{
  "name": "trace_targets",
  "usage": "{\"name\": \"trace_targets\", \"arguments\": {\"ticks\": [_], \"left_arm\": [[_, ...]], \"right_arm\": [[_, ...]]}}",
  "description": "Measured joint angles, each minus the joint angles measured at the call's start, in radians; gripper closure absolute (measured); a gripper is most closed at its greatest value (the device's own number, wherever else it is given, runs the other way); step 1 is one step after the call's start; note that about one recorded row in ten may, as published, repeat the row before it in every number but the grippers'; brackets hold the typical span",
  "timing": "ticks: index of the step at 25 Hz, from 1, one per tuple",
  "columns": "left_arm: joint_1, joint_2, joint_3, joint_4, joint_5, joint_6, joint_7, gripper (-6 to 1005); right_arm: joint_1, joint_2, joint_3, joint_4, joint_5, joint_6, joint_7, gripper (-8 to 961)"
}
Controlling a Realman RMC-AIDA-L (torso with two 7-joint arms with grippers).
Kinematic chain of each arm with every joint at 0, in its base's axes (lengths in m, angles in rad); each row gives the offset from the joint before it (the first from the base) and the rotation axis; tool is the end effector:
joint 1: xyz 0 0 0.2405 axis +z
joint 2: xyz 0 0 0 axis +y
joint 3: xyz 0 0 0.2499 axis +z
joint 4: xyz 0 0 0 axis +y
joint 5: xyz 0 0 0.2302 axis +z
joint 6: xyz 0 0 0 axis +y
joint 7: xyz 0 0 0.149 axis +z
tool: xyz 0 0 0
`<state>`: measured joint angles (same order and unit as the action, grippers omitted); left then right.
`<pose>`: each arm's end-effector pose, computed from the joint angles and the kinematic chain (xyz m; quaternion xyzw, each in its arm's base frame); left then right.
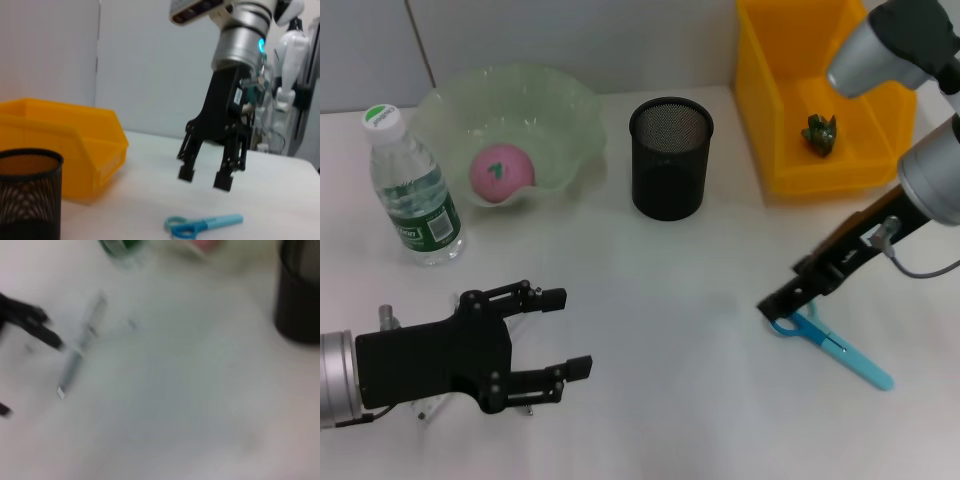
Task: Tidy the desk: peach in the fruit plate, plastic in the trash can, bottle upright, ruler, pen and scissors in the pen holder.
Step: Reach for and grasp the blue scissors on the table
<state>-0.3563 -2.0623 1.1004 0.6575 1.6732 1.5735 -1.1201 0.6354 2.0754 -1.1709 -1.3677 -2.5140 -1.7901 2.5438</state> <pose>-0.2684 0.2937 -0.0329 -0.9543 -0.1046 -0.2664 0.0861 0.1679 0.3596 0.0337 -0.9079 0.3831 -0.1336 0.1057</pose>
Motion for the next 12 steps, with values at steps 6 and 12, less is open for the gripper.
{"name": "trace_targets", "arguments": {"ticks": [6, 12], "left_arm": [[-0.002, 0.0, -0.007, 0.013, 0.026, -0.015, 0.021, 193], [-0.011, -0.002, -0.007, 0.009, 0.021, -0.02, 0.044, 193]], "right_arm": [[0.057, 0.003, -0.033, 0.039, -0.176, -0.052, 0.092, 156], [0.099, 0.005, -0.119, 0.15, -0.289, 0.003, 0.14, 159]]}}
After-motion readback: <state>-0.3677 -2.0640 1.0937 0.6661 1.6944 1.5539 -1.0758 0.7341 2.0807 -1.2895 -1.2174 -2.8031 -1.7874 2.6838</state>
